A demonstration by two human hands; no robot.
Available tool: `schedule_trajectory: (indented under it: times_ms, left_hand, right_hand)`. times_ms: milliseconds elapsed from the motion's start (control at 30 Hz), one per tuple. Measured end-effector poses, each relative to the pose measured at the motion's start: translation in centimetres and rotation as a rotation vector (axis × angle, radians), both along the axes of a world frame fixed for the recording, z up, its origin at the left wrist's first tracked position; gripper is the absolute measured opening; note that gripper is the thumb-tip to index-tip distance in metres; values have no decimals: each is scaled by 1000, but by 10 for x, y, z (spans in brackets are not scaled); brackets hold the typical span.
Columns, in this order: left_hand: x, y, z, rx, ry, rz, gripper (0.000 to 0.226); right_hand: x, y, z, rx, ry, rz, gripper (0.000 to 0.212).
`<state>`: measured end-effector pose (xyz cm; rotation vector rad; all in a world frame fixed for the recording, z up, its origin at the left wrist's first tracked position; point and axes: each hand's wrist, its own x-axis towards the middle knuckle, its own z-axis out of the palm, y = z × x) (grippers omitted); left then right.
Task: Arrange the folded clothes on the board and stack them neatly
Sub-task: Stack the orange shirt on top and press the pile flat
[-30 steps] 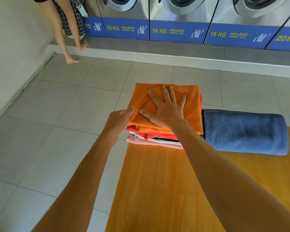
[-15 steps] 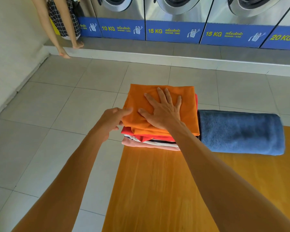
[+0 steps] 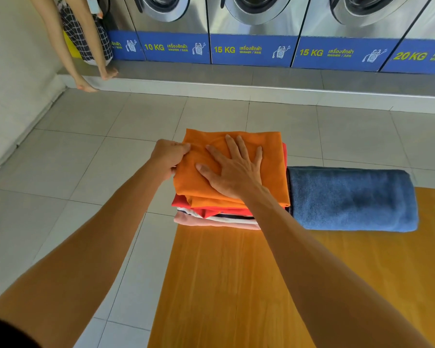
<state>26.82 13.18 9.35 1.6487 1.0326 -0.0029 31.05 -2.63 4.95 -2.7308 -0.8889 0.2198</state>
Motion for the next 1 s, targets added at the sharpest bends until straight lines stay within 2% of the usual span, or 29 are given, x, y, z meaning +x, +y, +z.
schedule_trajectory:
  times_ms: [100, 167, 300, 400, 467, 567, 633, 733, 867, 933, 1000]
  left_hand:
    - [-4, 3, -8, 28, 33, -12, 40]
    - [-8, 1, -16, 164, 71, -62, 37]
    - [-8, -8, -18, 772, 50, -79, 31]
    - [5, -29, -10, 1089, -241, -232, 32]
    - [18, -49, -13, 1077, -338, -463, 39]
    - [22, -61, -39, 895, -98, -720, 65]
    - [15, -54, -57, 852, 18, -731, 68]
    - [12, -53, -55, 870, 104, -658, 64]
    - [21, -83, -46, 1105, 0, -672, 68]
    - [21, -93, -51, 1143, -25, -752, 76]
    - [23, -92, -56, 1117, -1, -774, 73]
  right_hand:
    - [-1, -1, 4, 41, 37, -10, 69]
    - [-1, -3, 5, 48, 49, -9, 68]
    - [5, -6, 12, 109, 142, 17, 63]
    - [9, -13, 15, 102, 95, 40, 60]
    - [9, -21, 11, 55, 11, 25, 59]
    - [15, -42, 6, -24, -58, -102, 59]
    - [24, -62, 5, -64, 4, -218, 60]
    - [34, -80, 6, -89, 77, -378, 61]
    - [26, -70, 8, -11, -23, -300, 62]
    - [21, -67, 3, 17, 37, -261, 62]
    - [22, -68, -2, 73, 121, -310, 63]
